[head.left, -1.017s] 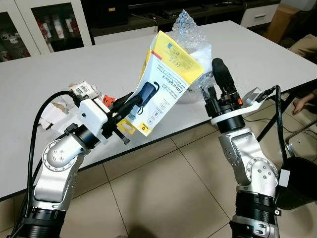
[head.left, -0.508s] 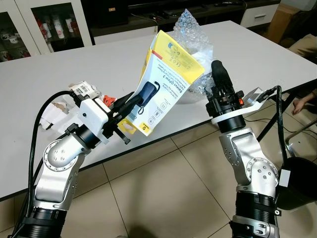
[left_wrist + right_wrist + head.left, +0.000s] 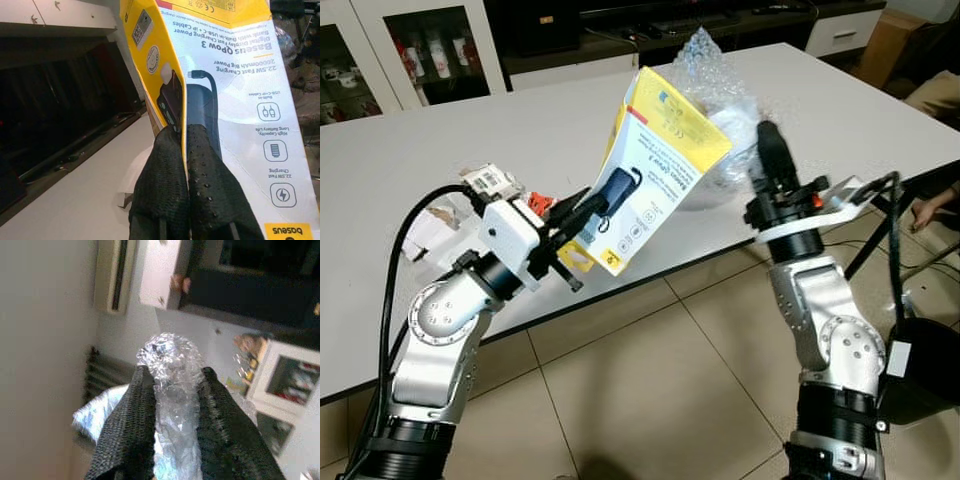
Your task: Picking trash to rubbish bin
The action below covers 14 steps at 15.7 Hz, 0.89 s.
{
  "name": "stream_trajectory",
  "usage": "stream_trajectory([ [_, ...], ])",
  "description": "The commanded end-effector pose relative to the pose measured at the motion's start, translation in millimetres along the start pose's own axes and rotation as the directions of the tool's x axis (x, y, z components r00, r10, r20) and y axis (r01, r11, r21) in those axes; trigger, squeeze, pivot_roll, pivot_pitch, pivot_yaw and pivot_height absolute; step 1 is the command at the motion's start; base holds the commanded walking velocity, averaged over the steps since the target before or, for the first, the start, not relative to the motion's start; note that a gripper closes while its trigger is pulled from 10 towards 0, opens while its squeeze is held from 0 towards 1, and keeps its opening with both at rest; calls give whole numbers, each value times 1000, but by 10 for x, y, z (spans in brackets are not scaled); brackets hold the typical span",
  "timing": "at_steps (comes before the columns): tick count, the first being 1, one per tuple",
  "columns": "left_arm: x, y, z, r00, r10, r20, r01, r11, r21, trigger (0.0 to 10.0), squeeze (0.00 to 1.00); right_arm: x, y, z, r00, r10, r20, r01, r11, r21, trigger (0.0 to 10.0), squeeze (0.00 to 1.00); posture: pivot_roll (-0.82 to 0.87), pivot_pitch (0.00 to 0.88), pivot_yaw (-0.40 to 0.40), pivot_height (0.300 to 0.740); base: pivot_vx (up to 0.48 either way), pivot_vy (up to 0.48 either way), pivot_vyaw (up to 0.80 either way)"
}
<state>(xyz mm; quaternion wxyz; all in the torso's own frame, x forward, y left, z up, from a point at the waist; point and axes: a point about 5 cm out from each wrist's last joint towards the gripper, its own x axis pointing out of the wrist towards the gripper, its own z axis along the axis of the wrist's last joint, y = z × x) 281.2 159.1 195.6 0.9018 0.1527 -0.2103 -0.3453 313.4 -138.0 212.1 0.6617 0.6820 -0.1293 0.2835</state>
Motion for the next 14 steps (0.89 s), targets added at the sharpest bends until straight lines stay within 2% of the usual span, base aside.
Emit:
stream_trajectory([
  [1,27,6,-3,1000,-15,-2,15,1000,13,0,0,34,60,126,997,27,70,-28,1000,9,0,0,-32,0,-3,740,0,0,0],
  [3,27,-6,-30,1000,-19,-10,19,1000,8,0,0,44,76,364,987,12,160,-5,999,-45,0,0,-32,0,-2,740,0,0,0],
  [4,20,-34,-46,999,-28,-16,28,1000,-1,0,0,24,79,575,970,-3,242,22,997,-76,0,0,-34,0,-2,740,0,0,0],
  [6,13,-71,-70,999,-43,-25,43,999,-7,0,0,-14,89,767,952,-12,306,48,993,-109,0,0,-36,0,-3,740,0,0,0],
  [8,17,-89,-74,999,-48,-24,48,999,-13,0,0,-43,106,817,954,-10,299,57,987,-148,0,0,-37,0,-3,740,0,0,0],
  [10,10,-95,-82,998,-49,-26,49,999,-14,0,0,-68,85,711,971,-24,238,68,981,-179,0,0,-40,0,-6,740,0,0,0],
  [13,-34,-81,-127,998,-1,-57,-1,999,-39,0,0,-122,37,633,979,-79,189,122,966,-227,0,0,-49,1,-7,740,0,0,0],
  [14,-69,-95,-188,992,68,-102,-79,991,-108,0,0,-175,53,577,984,-131,122,167,920,-354,0,0,-48,6,-7,740,0,0,0],
])
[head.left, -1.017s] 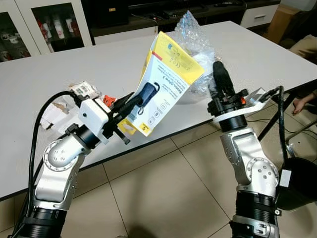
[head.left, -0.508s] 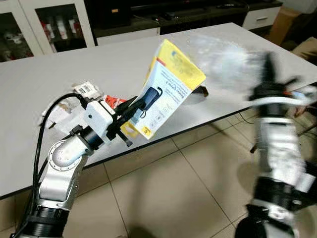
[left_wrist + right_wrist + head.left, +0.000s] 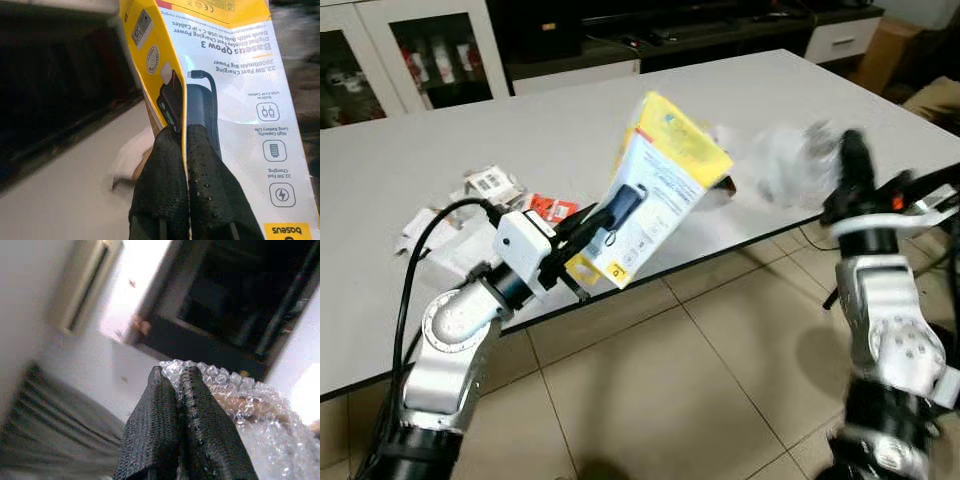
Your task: Picking trash to rubbish bin
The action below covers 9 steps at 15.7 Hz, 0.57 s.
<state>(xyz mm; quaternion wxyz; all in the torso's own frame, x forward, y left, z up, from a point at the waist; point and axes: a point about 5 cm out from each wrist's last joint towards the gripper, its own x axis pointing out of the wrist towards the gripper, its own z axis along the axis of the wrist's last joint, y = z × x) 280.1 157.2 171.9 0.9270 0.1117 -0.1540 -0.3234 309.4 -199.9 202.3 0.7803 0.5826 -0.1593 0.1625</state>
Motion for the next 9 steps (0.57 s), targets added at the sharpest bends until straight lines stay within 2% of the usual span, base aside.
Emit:
stream_trajectory([
  [1,-22,26,-18,998,55,-26,-56,998,-37,0,0,3,81,-11,999,4,-44,-9,995,-100,0,0,-48,6,-7,740,0,0,0],
  [2,-40,40,-70,989,137,-61,-144,982,-123,0,0,-19,125,-25,997,-17,-72,0,974,-227,0,0,-50,9,-6,740,0,0,0],
  [3,-53,54,-95,971,223,-84,-236,949,-208,0,0,-38,183,-30,997,-35,-72,8,939,-344,0,0,-55,13,-3,740,0,0,0],
  [4,-60,64,-98,946,304,-110,-322,916,-241,0,0,-85,226,-3,997,-67,-34,44,881,-471,0,0,-52,11,-3,740,0,0,0],
  [5,-47,57,-111,932,327,-155,-356,905,-233,10000,0,-141,248,-14,994,-107,-16,83,846,-526,10000,0,-54,16,1,740,0,0,0],
  [6,-25,52,-121,929,321,-186,-358,908,-218,10000,0,-168,261,-24,993,-117,-17,87,815,-572,10000,0,-64,18,9,740,0,0,0],
  [7,32,11,-112,932,282,-228,-329,923,-202,10000,0,-258,264,-52,990,-139,-16,90,723,-685,10000,0,-74,23,14,740,0,0,0],
  [8,113,-27,-86,927,275,-255,-321,933,-162,10000,0,-381,213,-83,979,-203,-17,109,593,-798,10000,0,-81,30,15,740,0,0,0],
  [9,130,-34,-87,920,276,-277,-321,938,-131,10000,0,-422,196,-94,975,-223,-10,116,545,-830,10000,0,-81,31,15,740,0,0,-494],
])
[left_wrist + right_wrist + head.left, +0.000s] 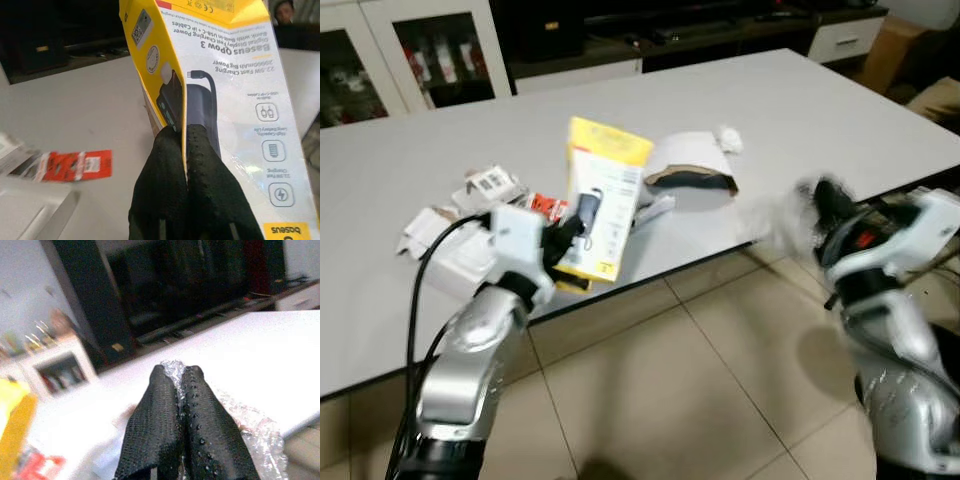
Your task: Picking trash to rubbish bin
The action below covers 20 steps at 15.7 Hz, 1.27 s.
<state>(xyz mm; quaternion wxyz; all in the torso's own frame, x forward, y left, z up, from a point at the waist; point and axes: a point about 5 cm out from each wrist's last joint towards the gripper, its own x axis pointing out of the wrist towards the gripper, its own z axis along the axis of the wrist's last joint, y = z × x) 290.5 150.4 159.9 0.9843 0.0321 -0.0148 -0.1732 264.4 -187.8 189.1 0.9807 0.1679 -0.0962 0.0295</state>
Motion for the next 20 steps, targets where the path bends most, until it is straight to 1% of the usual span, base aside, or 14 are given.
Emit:
stream_trajectory([
  [1,9,-11,56,1000,-2,6,2,999,-42,10000,0,-51,8,36,999,-35,30,37,997,-68,10000,0,-82,30,16,740,0,0,-800],
  [2,-29,58,30,999,31,-9,-32,992,-122,9569,0,-81,-10,-17,998,-68,18,69,995,-74,10000,0,-90,30,19,740,356,0,-800],
  [3,-57,109,-9,997,57,-54,-62,991,-114,10000,0,-105,-33,-73,995,-99,1,99,991,-95,10000,0,-88,30,17,740,368,0,-800],
  [5,-100,90,-54,995,9,-99,-20,994,-110,10000,0,-197,-77,-206,990,-134,-33,123,966,-226,10000,0,-94,30,17,740,0,0,-800],
  [6,-102,85,-70,995,2,-104,-12,996,-93,10000,0,-222,-93,-220,989,-145,-34,133,960,-247,10000,0,-95,30,17,740,0,0,-800],
  [8,-103,62,-194,988,-4,-156,-14,993,-117,10000,0,-331,-185,-324,974,-209,-84,176,939,-296,10000,0,-110,32,21,740,0,0,-800],
  [11,-178,31,-392,968,40,-247,-101,966,-239,10000,0,-415,-218,-475,961,-228,-158,179,946,-271,10000,0,-129,36,22,740,0,0,-800],
  [12,-179,16,-401,972,77,-222,-123,973,-198,10000,0,-442,-237,-532,954,-237,-186,178,942,-285,10000,0,-123,41,6,740,0,0,-800],
  [13,-183,-13,-389,978,100,-182,-135,972,-194,10000,0,-463,-247,-586,948,-241,-207,173,938,-300,10000,0,-113,44,-9,740,0,0,0],
  [14,-210,-15,-476,947,160,-277,-200,972,-120,10000,0,-478,-241,-664,943,-228,-242,144,936,-320,10000,0,-105,47,-26,740,0,0,0],
  [15,-233,-41,-534,935,149,-323,-191,976,-100,10000,0,-485,-238,-735,936,-216,-277,119,936,-330,10000,0,-94,50,-41,740,0,0,0],
  [16,-250,-83,-538,949,93,-300,-136,983,-127,10000,0,-481,-235,-785,930,-210,-302,106,939,-327,10000,0,-84,51,-60,740,0,0,0],
  [17,-287,-63,-544,948,144,-284,-156,988,-20,10000,0,-465,-229,-834,923,-204,-327,88,937,-339,10000,0,-76,56,-74,740,0,0,-800],
  [20,-400,0,-613,944,147,-295,-147,989,23,10000,0,-407,-262,-908,907,-201,-369,78,943,-322,10000,0,-61,75,-105,740,0,0,-800],
])
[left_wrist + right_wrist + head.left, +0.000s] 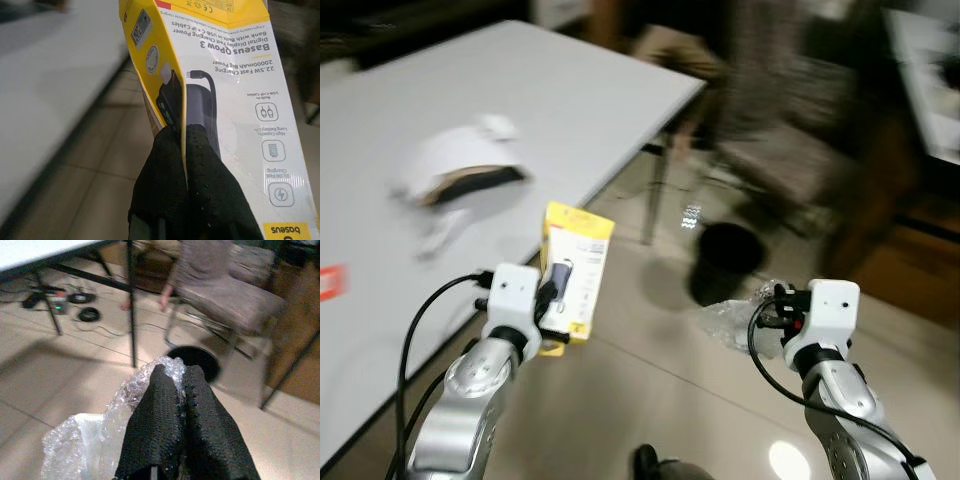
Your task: Picking trash to rubbish bin
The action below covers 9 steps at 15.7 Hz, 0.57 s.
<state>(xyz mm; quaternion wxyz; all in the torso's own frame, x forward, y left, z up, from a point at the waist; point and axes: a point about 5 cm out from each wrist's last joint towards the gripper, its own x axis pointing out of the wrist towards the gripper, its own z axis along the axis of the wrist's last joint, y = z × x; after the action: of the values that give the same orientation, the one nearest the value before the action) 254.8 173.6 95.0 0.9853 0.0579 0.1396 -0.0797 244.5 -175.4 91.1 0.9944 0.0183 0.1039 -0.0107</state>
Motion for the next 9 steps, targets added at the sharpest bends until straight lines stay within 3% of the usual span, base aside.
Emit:
stream_trajectory([
  [1,-20,-47,22,999,-35,23,35,999,11,10000,0,9,-82,-51,999,-17,-41,17,1000,-5,10000,0,-54,82,-121,740,0,0,-800],
  [3,-53,-58,60,996,-54,73,49,997,61,10000,0,39,-56,-93,997,6,-73,-7,1000,-16,10000,0,-45,100,-125,740,0,0,-800],
  [9,-38,-175,168,978,-163,128,152,984,92,10000,0,-33,-46,-142,995,10,-97,-10,1000,2,10000,0,-59,157,-80,740,0,0,-800],
])
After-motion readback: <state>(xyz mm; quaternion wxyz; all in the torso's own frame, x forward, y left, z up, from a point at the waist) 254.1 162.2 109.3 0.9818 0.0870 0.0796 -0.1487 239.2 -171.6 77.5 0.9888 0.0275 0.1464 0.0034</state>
